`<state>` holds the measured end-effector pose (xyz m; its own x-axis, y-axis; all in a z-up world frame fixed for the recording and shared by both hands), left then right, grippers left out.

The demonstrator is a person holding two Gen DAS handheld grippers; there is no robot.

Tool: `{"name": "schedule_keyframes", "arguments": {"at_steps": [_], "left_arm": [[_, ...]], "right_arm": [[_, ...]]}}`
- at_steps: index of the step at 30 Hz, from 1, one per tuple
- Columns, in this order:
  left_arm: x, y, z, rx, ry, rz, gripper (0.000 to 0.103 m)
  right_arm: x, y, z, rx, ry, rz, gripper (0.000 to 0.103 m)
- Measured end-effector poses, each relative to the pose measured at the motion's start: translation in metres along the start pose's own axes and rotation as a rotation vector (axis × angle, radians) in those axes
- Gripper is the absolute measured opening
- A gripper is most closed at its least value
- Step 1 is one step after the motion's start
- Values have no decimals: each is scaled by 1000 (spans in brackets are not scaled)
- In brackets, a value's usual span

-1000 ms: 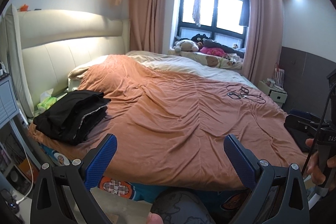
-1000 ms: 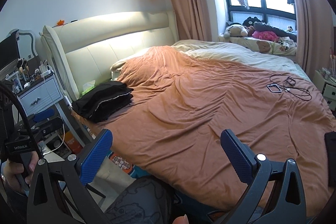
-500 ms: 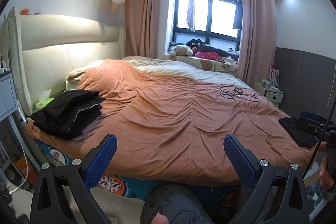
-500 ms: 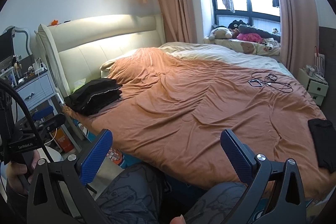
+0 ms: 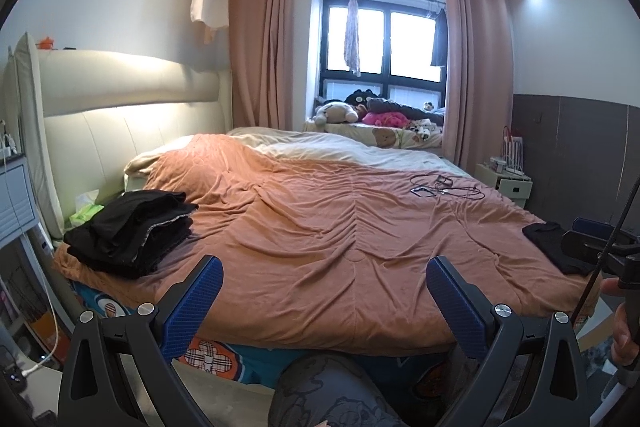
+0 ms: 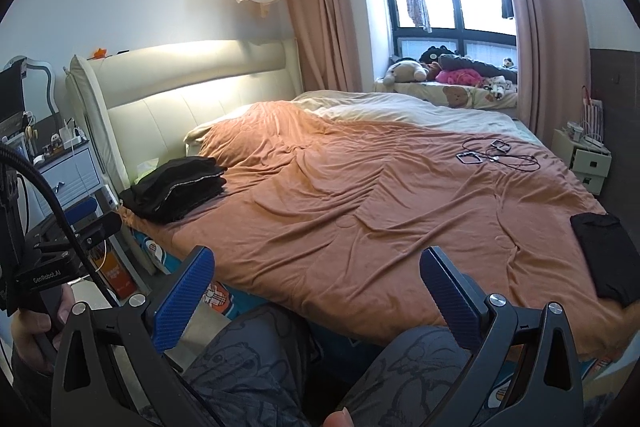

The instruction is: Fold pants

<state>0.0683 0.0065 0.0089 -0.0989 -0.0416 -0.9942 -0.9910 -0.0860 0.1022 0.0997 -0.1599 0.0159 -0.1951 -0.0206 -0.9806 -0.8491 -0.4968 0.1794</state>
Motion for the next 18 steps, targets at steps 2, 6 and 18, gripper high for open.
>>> {"name": "schedule_keyframes", "arguments": {"at_steps": [2, 6, 18], "left_arm": [[0, 3, -3, 0, -4, -5, 102], [0, 3, -4, 3, -6, -1, 102], [1, 5, -3, -4, -2, -6, 103]], "right_arm": [[3, 0, -1, 4, -3, 0, 103], [4, 2, -7, 2, -15, -6, 103], [8, 7, -8, -2, -21, -13, 103]]}}
Point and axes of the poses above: each gripper's, at about its wrist camera, not at the fingertips, and y roughly against the way its jaws point, z to its left, x to its underside, the point moved 6 cm from there along -y, roughly the way its jaws point, and after that the axes turned 12 degrees about -z, right-handed, at the moved point
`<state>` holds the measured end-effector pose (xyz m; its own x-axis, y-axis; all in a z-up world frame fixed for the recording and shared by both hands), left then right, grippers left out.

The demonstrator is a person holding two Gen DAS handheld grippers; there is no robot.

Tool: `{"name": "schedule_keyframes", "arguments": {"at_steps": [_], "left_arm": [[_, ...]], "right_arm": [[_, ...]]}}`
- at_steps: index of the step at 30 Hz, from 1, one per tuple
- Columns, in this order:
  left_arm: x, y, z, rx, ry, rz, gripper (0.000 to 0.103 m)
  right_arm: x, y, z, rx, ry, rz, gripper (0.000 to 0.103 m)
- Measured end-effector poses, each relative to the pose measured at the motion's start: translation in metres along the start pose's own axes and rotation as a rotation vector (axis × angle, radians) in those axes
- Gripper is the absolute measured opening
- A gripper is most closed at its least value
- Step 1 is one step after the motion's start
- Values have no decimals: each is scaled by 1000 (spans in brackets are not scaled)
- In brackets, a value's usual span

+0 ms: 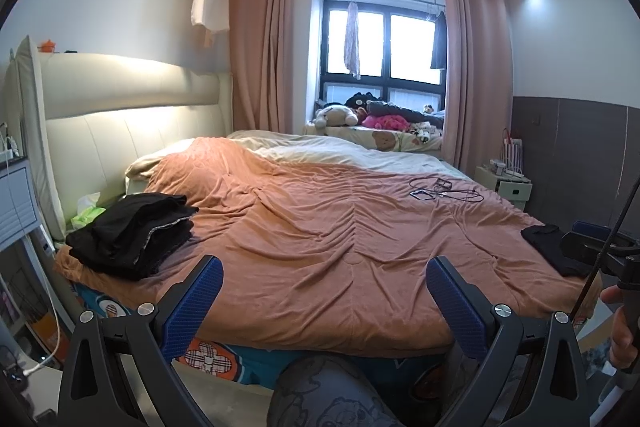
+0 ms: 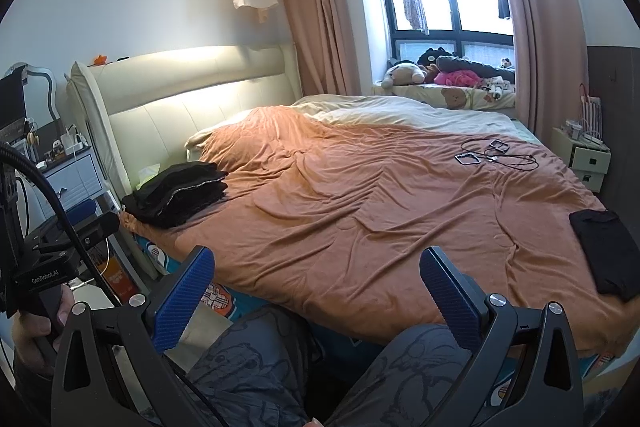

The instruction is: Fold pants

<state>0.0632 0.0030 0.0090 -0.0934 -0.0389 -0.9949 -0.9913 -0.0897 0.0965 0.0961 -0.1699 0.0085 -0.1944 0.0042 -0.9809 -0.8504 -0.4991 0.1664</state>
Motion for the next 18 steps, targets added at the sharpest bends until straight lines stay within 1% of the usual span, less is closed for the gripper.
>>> {"name": "schedule_keyframes", "arguments": {"at_steps": [11, 18], "left_arm": [[-1, 0, 1, 1, 1, 3, 102], [0, 1, 5, -4, 19, 5, 102]], "right_arm": [[0, 0, -2, 6, -4, -1, 103], [-1, 2, -1, 15, 8, -5, 103]]}}
Point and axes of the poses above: each gripper's, at about its wrist camera, not at the fingertips, and y roughly against the way its jaws point, z to its left, x to its underside, the point moved 6 cm from there along -y, roughly the way its jaws point, and after that the axes turned 12 degrees about -z, right-handed, at the moved point
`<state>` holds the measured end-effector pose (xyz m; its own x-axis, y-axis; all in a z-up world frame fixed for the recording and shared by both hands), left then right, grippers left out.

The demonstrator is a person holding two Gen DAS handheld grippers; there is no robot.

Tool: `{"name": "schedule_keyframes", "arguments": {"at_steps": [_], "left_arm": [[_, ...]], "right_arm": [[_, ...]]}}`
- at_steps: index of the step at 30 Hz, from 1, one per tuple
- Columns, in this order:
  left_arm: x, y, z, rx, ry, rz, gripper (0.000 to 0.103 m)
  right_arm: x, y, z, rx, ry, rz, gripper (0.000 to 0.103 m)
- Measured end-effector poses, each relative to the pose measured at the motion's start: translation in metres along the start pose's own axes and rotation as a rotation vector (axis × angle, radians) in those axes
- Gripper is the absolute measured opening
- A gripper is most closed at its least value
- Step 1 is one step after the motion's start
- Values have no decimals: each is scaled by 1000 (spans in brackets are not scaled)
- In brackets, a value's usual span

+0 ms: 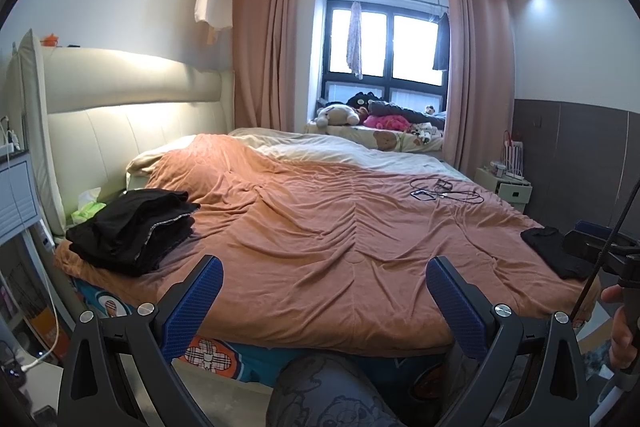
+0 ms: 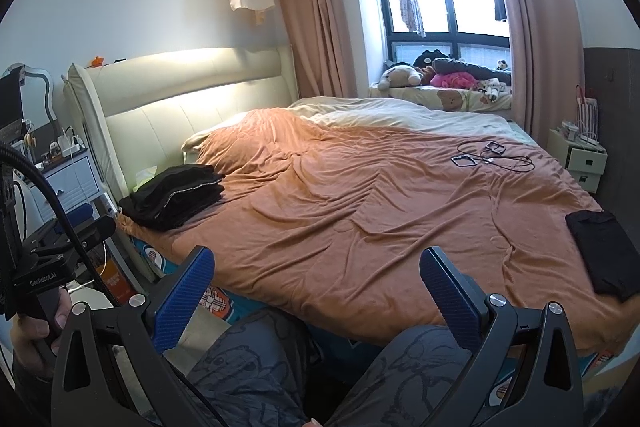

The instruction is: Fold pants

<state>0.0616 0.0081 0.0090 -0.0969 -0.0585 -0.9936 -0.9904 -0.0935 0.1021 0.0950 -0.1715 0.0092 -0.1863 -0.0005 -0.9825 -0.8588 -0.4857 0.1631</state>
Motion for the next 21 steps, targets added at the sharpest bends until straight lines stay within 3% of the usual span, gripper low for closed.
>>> {"name": "schedule_keyframes", "arguments": {"at_steps": [21], "left_arm": [[0, 4, 3, -4, 10, 1, 102]], "right_arm": [[-1, 1, -9, 57, 25, 0, 103]]}}
Point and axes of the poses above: each gripper's, at about its wrist camera, not at the fingertips, and y roughly against the way its jaws point, z to its left, x to its underside, the point moved 6 cm from there along -y, roughly the way its jaws point, and after that the axes turned 12 degrees about -z, right-handed, at the moved point
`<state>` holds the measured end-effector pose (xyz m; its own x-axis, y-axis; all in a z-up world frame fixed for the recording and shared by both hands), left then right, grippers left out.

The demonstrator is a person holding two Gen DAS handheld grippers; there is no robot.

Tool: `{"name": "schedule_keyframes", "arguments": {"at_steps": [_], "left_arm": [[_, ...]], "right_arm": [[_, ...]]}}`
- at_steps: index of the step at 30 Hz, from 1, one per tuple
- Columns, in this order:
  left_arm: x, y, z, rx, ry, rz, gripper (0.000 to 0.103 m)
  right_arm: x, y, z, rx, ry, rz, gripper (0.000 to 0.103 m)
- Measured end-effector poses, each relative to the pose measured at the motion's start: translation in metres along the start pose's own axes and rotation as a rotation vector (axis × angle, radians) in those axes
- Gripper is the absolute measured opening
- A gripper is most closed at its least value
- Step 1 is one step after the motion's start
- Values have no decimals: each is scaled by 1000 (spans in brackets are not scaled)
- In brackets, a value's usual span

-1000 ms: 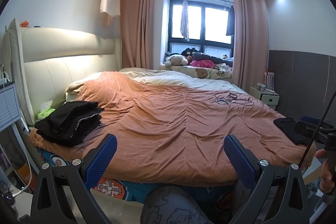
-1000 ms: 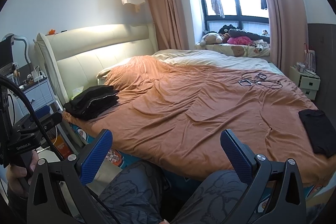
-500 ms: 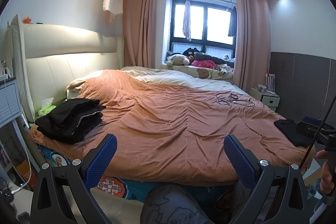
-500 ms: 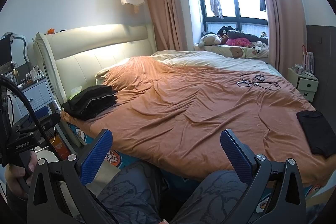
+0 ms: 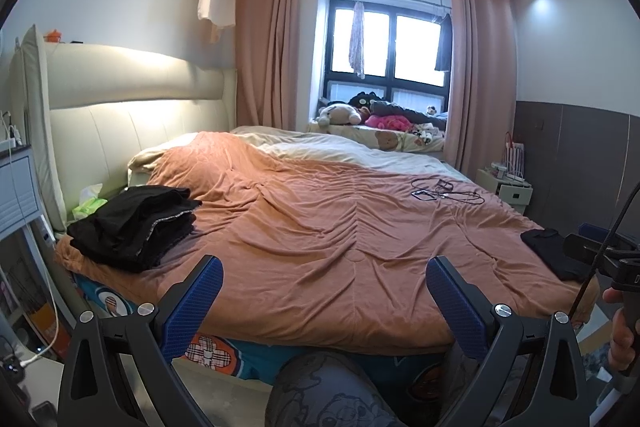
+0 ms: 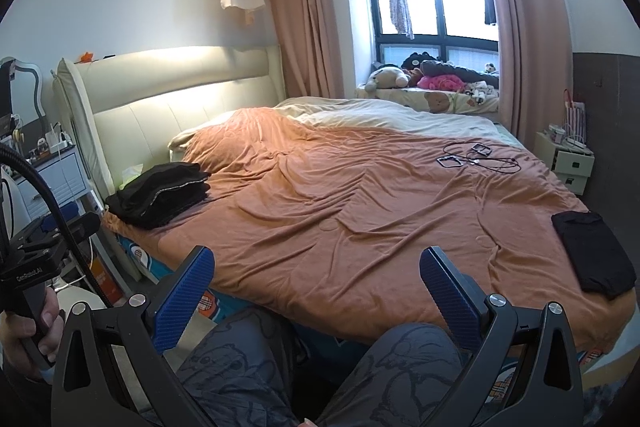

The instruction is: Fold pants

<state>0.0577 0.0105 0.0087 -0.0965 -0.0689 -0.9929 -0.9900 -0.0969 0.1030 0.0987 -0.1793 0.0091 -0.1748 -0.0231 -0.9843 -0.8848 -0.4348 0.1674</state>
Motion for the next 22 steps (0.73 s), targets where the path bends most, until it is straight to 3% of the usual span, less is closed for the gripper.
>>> {"name": "schedule_keyframes", "arguments": {"at_steps": [22], "left_arm": [[-2, 5, -7, 16, -16, -5, 102]], "right_arm": [[1, -1, -9, 28, -3, -4, 103]]}}
Point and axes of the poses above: each gripper's, at about its wrist camera, not at the fingertips, and y roughly against the way its jaws point, z to its left, x to its underside, the point moved 6 cm from there along -y, roughly the way its jaws point, and after that the axes turned 12 degrees about -z, right-handed, at the moved point
